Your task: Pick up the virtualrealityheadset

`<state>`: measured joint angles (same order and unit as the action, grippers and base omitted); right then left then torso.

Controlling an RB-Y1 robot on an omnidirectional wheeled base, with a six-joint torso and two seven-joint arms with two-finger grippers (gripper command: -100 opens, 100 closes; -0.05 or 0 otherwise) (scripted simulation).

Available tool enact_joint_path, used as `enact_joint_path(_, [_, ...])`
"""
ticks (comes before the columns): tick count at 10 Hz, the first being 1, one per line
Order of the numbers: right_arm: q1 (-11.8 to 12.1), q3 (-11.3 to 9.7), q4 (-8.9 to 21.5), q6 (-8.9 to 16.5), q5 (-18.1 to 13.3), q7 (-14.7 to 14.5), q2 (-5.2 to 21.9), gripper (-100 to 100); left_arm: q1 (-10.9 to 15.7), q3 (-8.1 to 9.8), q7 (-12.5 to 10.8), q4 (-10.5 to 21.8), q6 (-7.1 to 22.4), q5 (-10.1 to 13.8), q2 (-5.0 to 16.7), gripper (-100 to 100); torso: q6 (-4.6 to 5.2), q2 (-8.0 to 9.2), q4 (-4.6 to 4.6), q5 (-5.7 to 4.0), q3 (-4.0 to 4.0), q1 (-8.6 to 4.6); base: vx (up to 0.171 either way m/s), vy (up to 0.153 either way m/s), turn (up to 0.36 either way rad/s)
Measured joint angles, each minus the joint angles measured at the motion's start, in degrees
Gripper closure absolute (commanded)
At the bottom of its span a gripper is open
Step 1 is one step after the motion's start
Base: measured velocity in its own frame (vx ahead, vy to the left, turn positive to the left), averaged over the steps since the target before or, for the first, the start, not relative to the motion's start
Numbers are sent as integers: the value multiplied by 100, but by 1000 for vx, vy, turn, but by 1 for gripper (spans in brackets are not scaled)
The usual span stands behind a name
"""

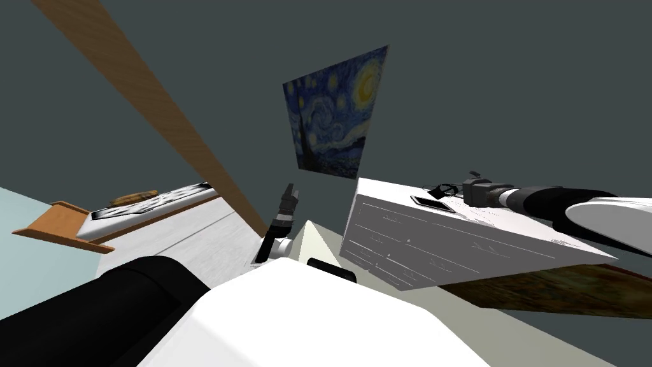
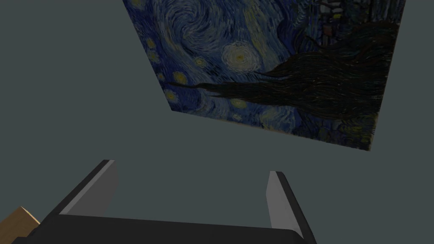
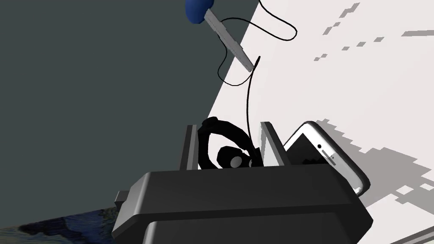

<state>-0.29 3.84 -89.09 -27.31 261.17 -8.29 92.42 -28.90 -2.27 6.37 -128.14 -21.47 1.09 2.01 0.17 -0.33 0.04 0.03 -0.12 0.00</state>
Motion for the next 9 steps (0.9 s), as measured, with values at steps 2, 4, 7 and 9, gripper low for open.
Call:
enact_joint_path(2, [-86,-76,-343,42,156,-63,62,100,0,0,0,0,0,0,0,0,-5,-15,-4,0,-10,-4,164,16,-368])
enact_joint_path(4, [101,35,-634,136,342,-220,105,100,2,0,0,0,0,0,0,0,-20,-5,-7,0,-7,-1,93,16,-178])
enact_joint_path(7, [111,1,-1172,230,516,-281,200,100,1,0,0,0,0,0,0,0,-12,-8,-3,3,-6,0,151,27,-369])
enact_joint_path(9, [83,-22,-1381,246,612,-303,245,0,3,-1,0,0,0,0,0,0,-23,1,-7,1,-5,-6,38,12,-28])
